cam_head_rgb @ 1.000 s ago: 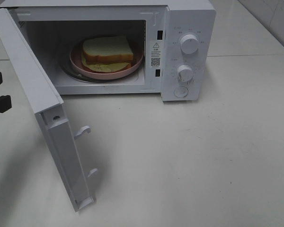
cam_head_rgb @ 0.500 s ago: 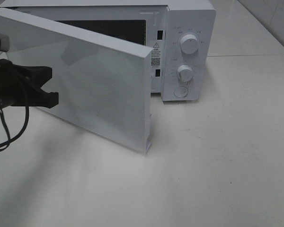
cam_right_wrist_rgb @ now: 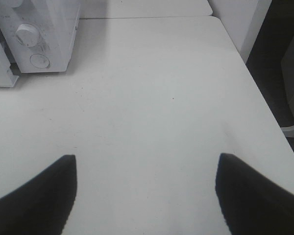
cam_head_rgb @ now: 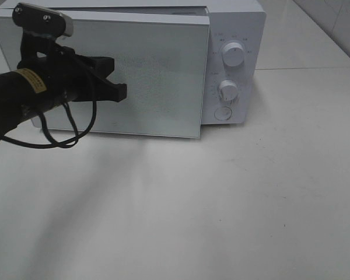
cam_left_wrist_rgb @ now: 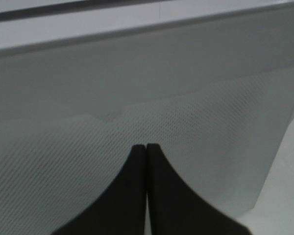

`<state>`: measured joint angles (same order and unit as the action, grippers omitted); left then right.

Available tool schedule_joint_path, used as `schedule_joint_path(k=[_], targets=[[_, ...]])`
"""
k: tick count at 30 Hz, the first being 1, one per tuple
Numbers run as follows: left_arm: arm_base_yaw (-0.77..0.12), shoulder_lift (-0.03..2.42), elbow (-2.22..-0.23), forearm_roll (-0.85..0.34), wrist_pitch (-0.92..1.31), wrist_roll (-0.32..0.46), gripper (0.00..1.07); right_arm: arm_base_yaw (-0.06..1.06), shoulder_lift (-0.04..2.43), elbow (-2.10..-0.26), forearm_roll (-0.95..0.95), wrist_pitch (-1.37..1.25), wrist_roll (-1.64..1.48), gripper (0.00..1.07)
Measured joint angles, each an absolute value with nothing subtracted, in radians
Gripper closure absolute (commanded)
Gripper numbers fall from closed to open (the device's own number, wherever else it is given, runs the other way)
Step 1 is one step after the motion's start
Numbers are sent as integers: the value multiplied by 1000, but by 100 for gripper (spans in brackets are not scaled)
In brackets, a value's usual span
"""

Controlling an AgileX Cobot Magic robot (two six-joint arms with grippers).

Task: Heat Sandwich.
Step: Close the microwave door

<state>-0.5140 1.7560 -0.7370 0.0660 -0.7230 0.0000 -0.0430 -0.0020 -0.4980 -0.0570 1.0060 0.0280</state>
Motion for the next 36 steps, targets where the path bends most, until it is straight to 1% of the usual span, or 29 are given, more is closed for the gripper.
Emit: schedule_joint_path(k=[8,21,24,32,36], targets=[[-552,1831,-857,50,-698,0,107,-43,-2,-498,-57,1006,28,31],[-571,1930,-1018,52,-639,0,107,-43,-2,-498,-57,1006,28,31],[-571,1954,-1055,36,-630,0,107,-43,-2,-498,-57,1006,28,31],[-595,1978,-1091,32,-598,0,107,-43,-2,-498,-57,1006,28,31],[-608,1959,-1100,0,-538,0,107,-43,-2,-498,-57,1006,28,31]])
